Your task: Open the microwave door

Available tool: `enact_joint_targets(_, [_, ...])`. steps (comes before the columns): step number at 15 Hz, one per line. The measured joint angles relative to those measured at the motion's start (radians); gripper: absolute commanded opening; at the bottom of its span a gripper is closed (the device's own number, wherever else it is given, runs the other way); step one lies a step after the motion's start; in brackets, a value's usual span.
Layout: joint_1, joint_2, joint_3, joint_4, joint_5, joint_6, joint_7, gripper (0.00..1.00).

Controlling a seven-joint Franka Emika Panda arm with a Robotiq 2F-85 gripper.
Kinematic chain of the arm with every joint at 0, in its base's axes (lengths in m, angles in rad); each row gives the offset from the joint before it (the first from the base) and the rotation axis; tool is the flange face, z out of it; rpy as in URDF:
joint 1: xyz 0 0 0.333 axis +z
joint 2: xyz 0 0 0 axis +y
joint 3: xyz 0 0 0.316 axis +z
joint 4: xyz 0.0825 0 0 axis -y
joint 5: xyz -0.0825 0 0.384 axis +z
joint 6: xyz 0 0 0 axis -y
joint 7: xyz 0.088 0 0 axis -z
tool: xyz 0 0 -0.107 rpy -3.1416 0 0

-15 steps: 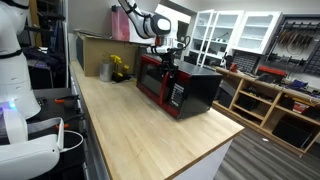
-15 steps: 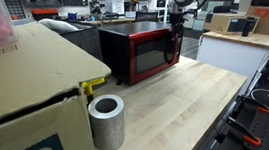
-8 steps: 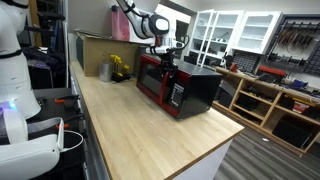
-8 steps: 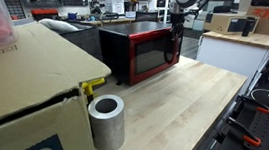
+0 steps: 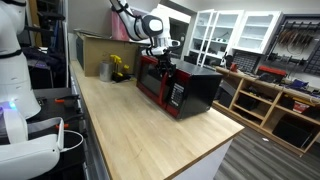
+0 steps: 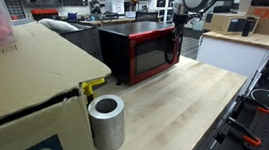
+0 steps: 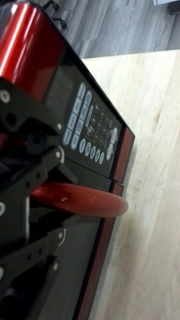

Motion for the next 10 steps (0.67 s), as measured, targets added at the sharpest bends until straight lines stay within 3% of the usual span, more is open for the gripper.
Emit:
enact_joint_targets(6, [0.002,-0.168,0.0,-0.213,-0.001,0.009,0.05,0.08])
enact_joint_targets(7, [0.003,-0.192,0.0,-0.244,-0.002,0.014,0.07,0.55])
enact_joint_targets(8, [0.004,-0.214,0.001,-0.271,-0.003,0.02,0.087,0.56])
enact_joint_targets(10, [0.006,-0.256,0.005,-0.327,-0.011,0.023,0.091,0.7])
